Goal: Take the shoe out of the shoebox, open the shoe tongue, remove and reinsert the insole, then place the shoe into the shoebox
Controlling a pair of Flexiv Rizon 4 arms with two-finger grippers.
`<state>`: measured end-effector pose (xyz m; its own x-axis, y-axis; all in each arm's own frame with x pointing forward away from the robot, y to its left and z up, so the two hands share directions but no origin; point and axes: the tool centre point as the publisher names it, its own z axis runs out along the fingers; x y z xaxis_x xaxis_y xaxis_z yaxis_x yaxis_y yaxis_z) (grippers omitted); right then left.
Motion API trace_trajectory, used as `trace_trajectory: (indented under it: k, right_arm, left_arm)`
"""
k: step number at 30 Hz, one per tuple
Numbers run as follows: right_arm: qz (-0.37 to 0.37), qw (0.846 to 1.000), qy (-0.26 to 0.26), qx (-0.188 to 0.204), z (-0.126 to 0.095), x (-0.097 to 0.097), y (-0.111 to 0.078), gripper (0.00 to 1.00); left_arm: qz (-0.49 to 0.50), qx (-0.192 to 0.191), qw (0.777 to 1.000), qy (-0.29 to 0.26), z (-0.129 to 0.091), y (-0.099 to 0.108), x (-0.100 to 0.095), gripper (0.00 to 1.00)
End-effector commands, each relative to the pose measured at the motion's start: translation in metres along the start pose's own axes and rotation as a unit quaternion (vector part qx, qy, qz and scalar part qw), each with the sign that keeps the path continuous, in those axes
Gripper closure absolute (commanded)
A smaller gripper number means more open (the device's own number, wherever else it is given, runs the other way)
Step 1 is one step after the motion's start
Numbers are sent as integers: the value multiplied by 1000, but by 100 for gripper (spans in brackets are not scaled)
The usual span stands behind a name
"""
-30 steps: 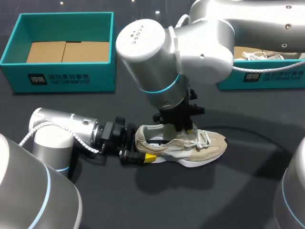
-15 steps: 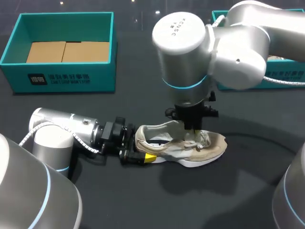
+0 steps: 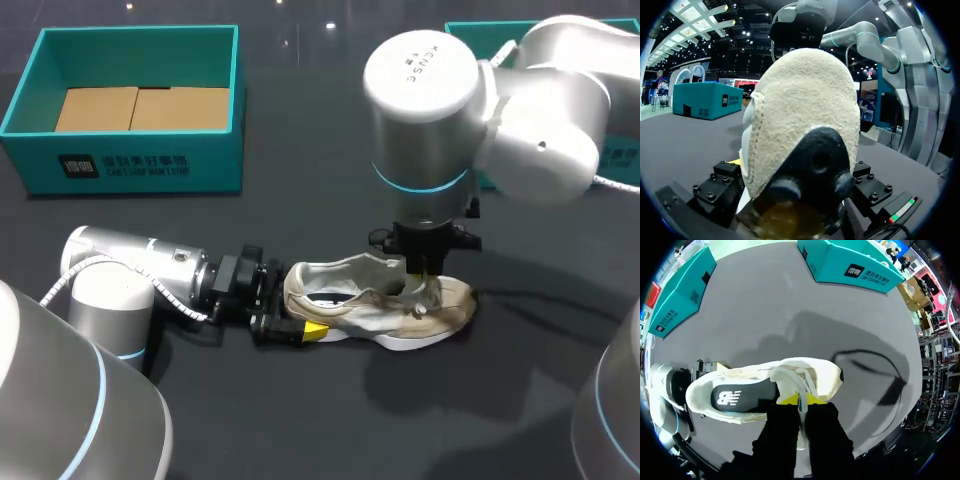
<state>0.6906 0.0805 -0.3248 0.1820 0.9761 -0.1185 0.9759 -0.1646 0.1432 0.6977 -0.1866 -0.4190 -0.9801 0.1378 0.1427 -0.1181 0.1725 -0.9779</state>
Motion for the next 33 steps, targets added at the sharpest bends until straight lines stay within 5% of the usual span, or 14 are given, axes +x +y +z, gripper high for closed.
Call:
trace_trajectory:
  k: [1,19,21,25,33]
  right_arm:
    - [-8,997,75,1,13,-25,0,100]
    - [2,996,82,25,36,-41,7,100]
    - [5,997,76,31,38,-42,7,93]
    - [7,997,65,31,33,-44,7,62]
    - [8,999,34,26,23,-45,9,59]
  left_arm:
    - [0,1,1000,-1,-1,3,1,100]
    - [0,1,1000,-1,-1,3,1,100]
    - [0,1,1000,-1,-1,3,1,100]
    - [0,1,1000,-1,-1,3,1,100]
    - [0,1,1000,-1,-1,3,1,100]
